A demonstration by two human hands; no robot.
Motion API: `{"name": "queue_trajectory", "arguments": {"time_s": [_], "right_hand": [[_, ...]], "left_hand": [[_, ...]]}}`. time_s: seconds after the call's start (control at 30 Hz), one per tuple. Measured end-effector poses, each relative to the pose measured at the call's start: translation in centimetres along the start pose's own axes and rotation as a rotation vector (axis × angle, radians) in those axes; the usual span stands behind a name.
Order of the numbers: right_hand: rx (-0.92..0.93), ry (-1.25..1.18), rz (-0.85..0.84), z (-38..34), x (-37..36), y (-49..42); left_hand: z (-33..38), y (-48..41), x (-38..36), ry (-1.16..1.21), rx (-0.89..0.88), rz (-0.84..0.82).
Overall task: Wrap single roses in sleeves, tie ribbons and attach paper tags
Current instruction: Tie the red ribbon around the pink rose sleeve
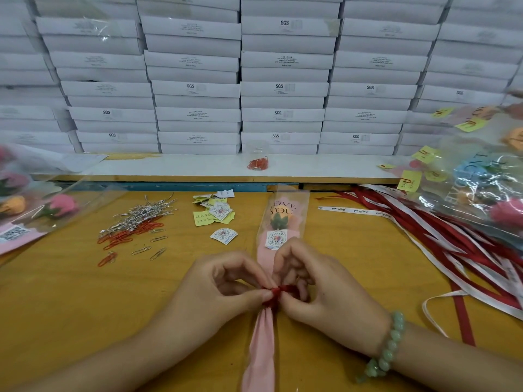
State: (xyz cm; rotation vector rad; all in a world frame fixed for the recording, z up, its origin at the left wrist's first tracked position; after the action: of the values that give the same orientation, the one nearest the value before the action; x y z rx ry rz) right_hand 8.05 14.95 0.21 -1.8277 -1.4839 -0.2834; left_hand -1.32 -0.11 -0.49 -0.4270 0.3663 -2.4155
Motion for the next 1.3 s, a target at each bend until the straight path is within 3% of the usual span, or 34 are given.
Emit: {"name": "queue_trajectory", "arguments": {"time_s": [0.3,0.67,0.9,1.3], "right_hand": [[0.029,0.059,-0.039,-0.2,0.1,0.0],[0.03,0.207,-0.095,-0.1,-0.1,-0.2],[-0.079,-0.001,-0.041,0.8,0.1,-0.2],[-0.202,-0.332,-0.079,0.9,0.4,-0.2]], "left_hand": [[0.4,0.2,-0.3,-0.021,-0.077,-0.044],[1.2,0.6,-0.4,-0.334,-0.319,-0.053],[1.3,0.6,-0.3,-0.487,-0.416,-0.045],[0.8,0.6,0.1,-0.575,-0.414,-0.032]]}}
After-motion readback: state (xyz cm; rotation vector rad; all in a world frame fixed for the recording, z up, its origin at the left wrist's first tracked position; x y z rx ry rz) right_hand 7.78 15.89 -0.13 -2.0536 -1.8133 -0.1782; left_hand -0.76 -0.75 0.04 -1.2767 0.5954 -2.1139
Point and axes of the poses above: each hand's wrist, its own y-axis away from the middle knuckle, its own x-axis out of the back of the hand, z = x × y, the point moved 2 cm from there along -y, towards the middle knuckle, and after that the axes turned 2 degrees about z, right-handed, at the moved point
